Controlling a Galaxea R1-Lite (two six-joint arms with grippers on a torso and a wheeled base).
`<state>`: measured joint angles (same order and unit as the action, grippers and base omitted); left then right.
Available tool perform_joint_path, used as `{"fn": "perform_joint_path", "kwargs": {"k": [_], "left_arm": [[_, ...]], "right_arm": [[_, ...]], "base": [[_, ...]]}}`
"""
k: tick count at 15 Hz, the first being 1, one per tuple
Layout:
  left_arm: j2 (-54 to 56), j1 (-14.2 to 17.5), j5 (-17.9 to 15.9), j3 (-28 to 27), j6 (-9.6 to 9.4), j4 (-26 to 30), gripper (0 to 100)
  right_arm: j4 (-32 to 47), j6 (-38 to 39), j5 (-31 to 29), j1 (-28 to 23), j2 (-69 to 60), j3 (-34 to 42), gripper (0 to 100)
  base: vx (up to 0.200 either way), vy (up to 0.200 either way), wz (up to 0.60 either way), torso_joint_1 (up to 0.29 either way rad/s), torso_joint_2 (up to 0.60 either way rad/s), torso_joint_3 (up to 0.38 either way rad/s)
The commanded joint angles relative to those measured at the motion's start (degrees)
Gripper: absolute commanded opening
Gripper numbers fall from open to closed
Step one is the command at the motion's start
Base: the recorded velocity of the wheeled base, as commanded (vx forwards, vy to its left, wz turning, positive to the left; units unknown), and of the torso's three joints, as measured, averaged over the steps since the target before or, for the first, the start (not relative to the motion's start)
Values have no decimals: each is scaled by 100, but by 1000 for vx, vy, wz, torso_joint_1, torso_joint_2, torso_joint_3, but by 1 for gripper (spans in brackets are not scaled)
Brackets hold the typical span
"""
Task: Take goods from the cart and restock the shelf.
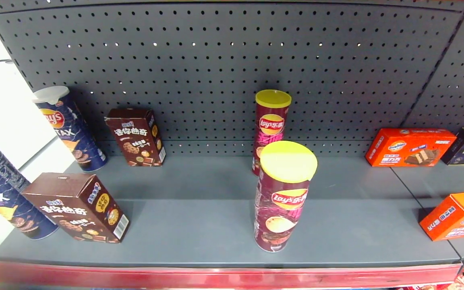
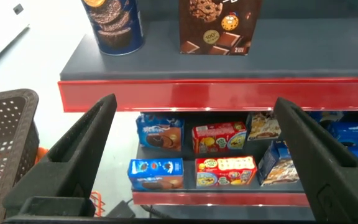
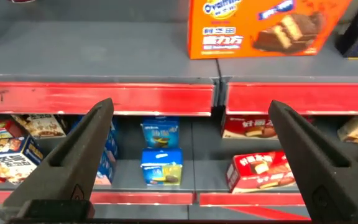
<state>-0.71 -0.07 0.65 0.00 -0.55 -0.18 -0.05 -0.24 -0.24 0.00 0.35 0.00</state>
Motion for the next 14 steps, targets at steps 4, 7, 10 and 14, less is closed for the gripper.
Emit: {"fn": "perform_joint_path", "kwargs": {"k": [4,7,10,14], "left_arm": [[9,-1,-3,0,20,-8,100],[9,-1,-3,0,11,-8,100],[9,-1,23,0,46,-8,100],[9,-1,14,0,46,-8,100]], "right_arm": [[-4,-2,-2,0,9,0,100],[-4,-2,-2,0,9,0,100],[-4,-2,-2,0,9,0,100],[-4,-2,-2,0,9,0,100]], "base": [[0,-50,0,1,2,-1],[0,0,0,0,0,0],[0,0,0,0,0,0],[0,0,0,0,0,0]]}}
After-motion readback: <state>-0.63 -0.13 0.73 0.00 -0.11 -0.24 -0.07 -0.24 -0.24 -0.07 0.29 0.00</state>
